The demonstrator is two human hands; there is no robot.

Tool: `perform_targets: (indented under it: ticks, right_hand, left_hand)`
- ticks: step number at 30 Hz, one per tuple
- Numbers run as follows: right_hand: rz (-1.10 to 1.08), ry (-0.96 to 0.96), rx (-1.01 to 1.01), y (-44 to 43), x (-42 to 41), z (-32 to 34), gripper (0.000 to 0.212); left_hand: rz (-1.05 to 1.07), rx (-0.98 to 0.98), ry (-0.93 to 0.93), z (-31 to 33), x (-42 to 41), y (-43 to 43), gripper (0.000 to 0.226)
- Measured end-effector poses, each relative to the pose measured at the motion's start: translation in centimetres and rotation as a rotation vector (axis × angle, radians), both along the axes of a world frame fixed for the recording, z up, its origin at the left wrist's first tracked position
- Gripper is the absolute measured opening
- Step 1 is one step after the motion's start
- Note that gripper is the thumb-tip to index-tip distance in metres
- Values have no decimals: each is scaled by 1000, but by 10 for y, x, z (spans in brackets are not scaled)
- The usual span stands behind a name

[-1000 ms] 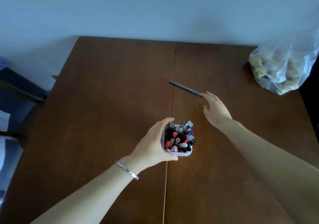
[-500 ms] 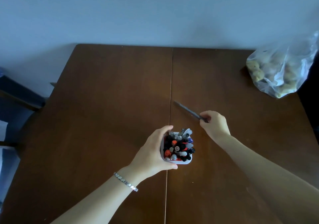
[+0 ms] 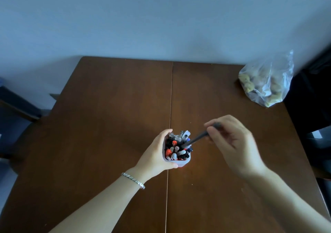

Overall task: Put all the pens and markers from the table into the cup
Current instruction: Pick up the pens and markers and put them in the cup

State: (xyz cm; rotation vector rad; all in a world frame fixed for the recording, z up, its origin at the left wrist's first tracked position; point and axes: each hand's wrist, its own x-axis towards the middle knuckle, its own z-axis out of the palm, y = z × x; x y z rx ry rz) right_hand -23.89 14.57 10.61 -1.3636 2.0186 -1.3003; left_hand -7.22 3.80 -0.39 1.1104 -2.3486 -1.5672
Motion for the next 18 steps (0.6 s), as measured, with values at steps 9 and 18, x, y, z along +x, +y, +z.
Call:
perform_targets:
  ticks: [9,18]
  right_hand:
    - [4,242,47,-11,26,-47,25]
    - [-9,331,29,-24,21,-81,19]
  left_hand:
    - [10,-25,2,-3,0,4,98]
    - [11,12,1,-6,-3,4,99]
